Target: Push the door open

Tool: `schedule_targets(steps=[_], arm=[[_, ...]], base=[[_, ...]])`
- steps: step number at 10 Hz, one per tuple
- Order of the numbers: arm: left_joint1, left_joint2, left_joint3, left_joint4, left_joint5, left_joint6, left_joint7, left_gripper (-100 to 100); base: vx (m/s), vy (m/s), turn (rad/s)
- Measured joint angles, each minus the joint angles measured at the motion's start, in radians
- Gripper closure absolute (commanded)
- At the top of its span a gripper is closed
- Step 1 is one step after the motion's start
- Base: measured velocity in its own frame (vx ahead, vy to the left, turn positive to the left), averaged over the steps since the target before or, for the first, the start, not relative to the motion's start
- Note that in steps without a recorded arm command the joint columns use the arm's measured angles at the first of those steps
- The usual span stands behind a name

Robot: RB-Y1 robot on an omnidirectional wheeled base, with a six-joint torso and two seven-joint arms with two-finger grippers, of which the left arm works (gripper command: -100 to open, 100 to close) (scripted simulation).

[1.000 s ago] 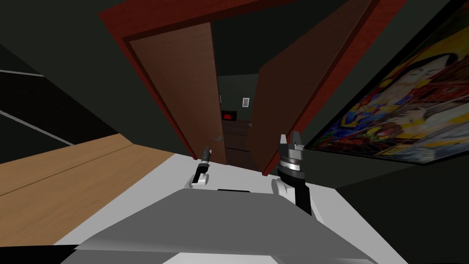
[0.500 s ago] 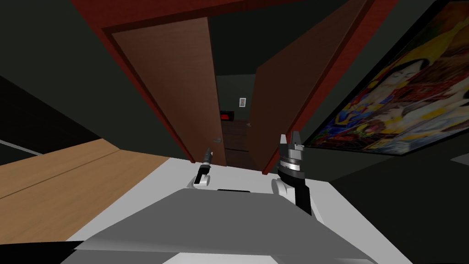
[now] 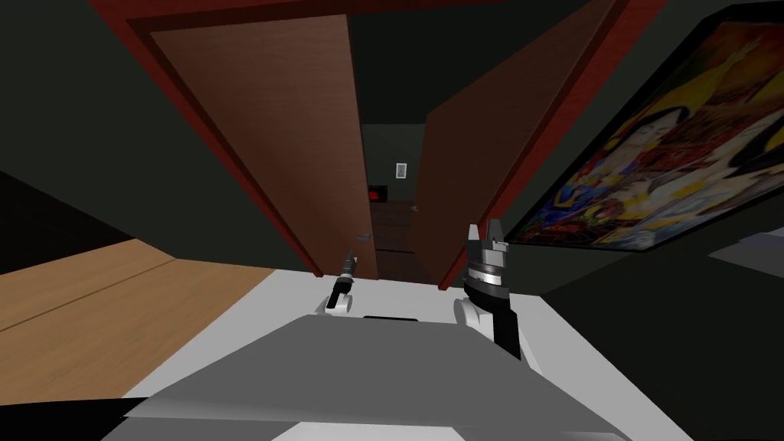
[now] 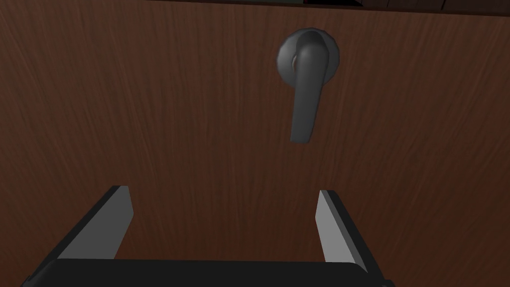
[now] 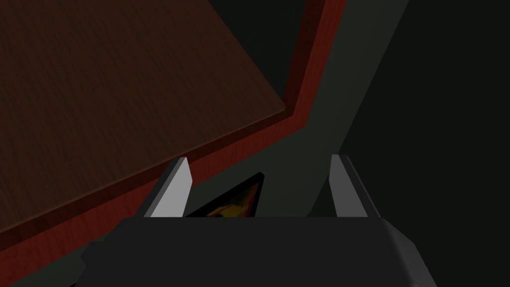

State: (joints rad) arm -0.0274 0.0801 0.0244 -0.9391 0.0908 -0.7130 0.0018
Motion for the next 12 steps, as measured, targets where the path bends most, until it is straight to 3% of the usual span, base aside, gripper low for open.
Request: schedule_targets(steps=[4,9,12], arm=[[-0.048,-0.005,-0.001,0.134,0.004,-0.035,-0.003,-100],[-0.081,-0.012,-0.003,0.228,0.008,-0.054,-0.007,-100],[-0.084,-0.014,-0.002,0.242,0.008,-0.057,-0.01,-100]], base=[[0.048,0.122,-0.132],[0.04,0.077,-0.074],[0.1,0.031,-0.023]])
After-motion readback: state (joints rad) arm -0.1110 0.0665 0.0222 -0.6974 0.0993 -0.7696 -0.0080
